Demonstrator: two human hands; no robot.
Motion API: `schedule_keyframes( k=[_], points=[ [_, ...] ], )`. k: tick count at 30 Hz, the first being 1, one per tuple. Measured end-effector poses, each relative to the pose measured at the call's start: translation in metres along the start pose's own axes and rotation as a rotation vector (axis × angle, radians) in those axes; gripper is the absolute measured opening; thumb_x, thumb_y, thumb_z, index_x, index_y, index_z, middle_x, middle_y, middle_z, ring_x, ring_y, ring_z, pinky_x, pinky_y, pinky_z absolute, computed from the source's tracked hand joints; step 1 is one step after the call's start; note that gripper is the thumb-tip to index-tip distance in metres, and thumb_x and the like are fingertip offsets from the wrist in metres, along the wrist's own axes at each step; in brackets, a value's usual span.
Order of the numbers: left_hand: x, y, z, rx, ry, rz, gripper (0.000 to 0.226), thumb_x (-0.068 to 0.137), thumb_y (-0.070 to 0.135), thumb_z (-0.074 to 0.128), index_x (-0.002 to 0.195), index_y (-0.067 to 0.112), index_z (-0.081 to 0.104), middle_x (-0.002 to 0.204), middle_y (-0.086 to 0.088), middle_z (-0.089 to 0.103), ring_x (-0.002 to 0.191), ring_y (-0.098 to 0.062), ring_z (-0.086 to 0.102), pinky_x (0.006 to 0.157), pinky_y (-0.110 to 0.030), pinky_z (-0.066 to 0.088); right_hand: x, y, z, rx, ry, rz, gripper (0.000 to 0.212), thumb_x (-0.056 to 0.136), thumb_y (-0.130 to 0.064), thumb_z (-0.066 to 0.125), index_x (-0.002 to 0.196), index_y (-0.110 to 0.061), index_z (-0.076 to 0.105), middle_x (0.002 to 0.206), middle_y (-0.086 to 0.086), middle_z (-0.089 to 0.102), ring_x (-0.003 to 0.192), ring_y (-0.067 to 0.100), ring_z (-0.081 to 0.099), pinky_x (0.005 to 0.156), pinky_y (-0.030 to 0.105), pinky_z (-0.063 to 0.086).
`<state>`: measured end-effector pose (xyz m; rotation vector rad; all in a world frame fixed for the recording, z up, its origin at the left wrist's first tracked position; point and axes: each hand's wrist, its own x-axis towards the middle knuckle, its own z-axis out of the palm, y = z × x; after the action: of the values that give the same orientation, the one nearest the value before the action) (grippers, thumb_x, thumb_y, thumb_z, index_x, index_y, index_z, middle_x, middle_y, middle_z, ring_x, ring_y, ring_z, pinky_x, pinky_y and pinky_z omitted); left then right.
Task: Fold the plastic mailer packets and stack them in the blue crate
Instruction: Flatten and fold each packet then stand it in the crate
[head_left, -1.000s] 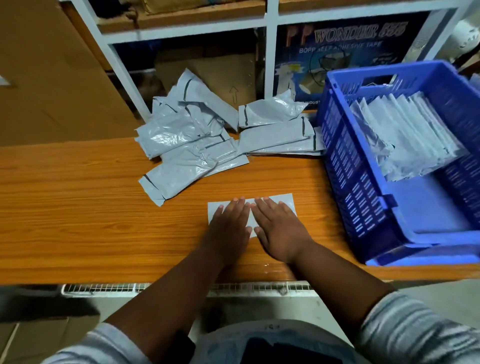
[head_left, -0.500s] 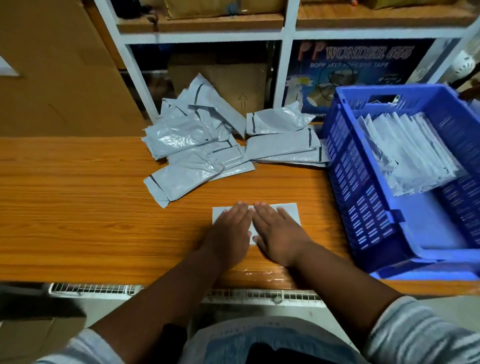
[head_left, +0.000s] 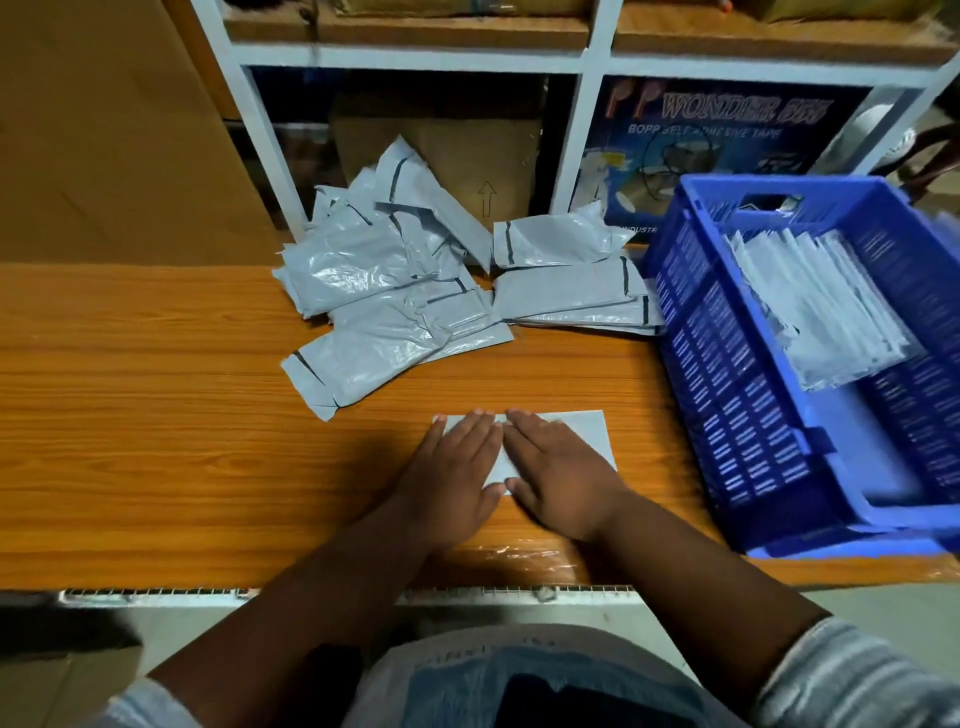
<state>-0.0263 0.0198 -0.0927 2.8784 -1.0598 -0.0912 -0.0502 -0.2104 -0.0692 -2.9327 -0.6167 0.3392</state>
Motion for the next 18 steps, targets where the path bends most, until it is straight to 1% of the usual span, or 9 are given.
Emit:
schedule_keyframes(
  k=[2,4,7,9,11,13,14,15,18],
  points=[
    [-0.003,-0.007,0.004,-0.006,-0.020,-0.040,0.081,0.103,0.064,0.035,0.167,0.014,0.030,0.177,-0.011,0.023,0.164,-0.028,0.017,0.129,-0.061,0.019,0.002,-0.004,-0.004,-0.033,0.015,0.028,0.077,0.101,-0.059,0.047,0.163,-0.015,0.037,0.168,0.015,0.037,0.152,0.036,0.041,0.117,0.052,0.043],
    [-0.007,-0.024,0.000,-0.009,-0.008,-0.078,0.084,0.102,0.066,0.031,0.168,0.014,0.028,0.177,-0.011,0.022,0.164,-0.030,0.018,0.130,-0.060,0.019,-0.003,-0.005,-0.020,-0.061,0.058,0.129,0.078,0.096,-0.063,0.054,0.159,-0.021,0.037,0.155,0.010,0.049,0.138,0.035,0.051,0.106,0.049,0.049],
    [-0.010,-0.049,-0.010,-0.059,0.032,-0.113,0.083,0.099,0.065,0.033,0.163,0.011,0.036,0.168,-0.016,0.037,0.156,-0.035,0.033,0.126,-0.058,0.032,0.003,-0.004,-0.040,-0.101,-0.025,0.404,0.088,0.082,-0.074,0.068,0.151,-0.028,0.038,0.135,0.008,0.059,0.123,0.035,0.059,0.098,0.048,0.050],
    [-0.006,-0.058,-0.013,-0.095,0.090,-0.102,0.077,0.100,0.061,0.038,0.156,0.010,0.045,0.158,-0.016,0.049,0.148,-0.037,0.044,0.120,-0.055,0.040,0.012,-0.002,-0.049,0.014,-0.109,0.585,0.090,0.074,-0.076,0.075,0.144,-0.027,0.047,0.131,0.007,0.063,0.120,0.034,0.062,0.095,0.044,0.052],
    [0.002,-0.058,-0.018,-0.116,0.154,-0.056,0.067,0.100,0.055,0.044,0.147,0.010,0.055,0.146,-0.014,0.059,0.140,-0.036,0.051,0.115,-0.052,0.046,0.017,0.004,-0.052,0.168,-0.107,0.675,0.070,0.075,-0.069,0.080,0.124,-0.024,0.058,0.121,0.004,0.067,0.111,0.031,0.065,0.083,0.039,0.051],
    [0.010,-0.057,-0.025,-0.138,0.208,0.012,0.055,0.099,0.049,0.049,0.138,0.012,0.061,0.135,-0.009,0.064,0.131,-0.033,0.055,0.109,-0.050,0.051,0.017,0.010,-0.054,0.316,-0.048,0.723,0.042,0.082,-0.058,0.081,0.094,-0.022,0.062,0.099,0.001,0.069,0.092,0.027,0.066,0.068,0.036,0.048],
    [0.015,-0.055,-0.027,-0.162,0.233,0.045,0.049,0.099,0.046,0.050,0.133,0.013,0.063,0.130,-0.008,0.065,0.125,-0.032,0.056,0.105,-0.050,0.052,0.015,0.011,-0.056,0.397,-0.029,0.751,0.037,0.084,-0.052,0.081,0.086,-0.021,0.062,0.089,0.000,0.068,0.084,0.025,0.065,0.063,0.035,0.047],
    [0.020,-0.054,-0.029,-0.185,0.247,0.073,0.044,0.100,0.044,0.051,0.128,0.014,0.065,0.125,-0.006,0.066,0.120,-0.030,0.057,0.100,-0.049,0.053,0.011,0.010,-0.058,0.475,-0.010,0.785,0.033,0.086,-0.048,0.081,0.082,-0.020,0.064,0.083,-0.001,0.067,0.078,0.022,0.064,0.059,0.034,0.046],
    [0.039,-0.047,-0.036,-0.235,0.288,0.118,0.036,0.103,0.041,0.048,0.118,0.016,0.068,0.113,-0.003,0.067,0.107,-0.028,0.059,0.087,-0.048,0.052,-0.007,0.007,-0.074,0.612,0.075,0.853,0.028,0.091,-0.043,0.081,0.091,-0.020,0.066,0.086,0.002,0.069,0.076,0.018,0.064,0.057,0.031,0.045]
  ],
)
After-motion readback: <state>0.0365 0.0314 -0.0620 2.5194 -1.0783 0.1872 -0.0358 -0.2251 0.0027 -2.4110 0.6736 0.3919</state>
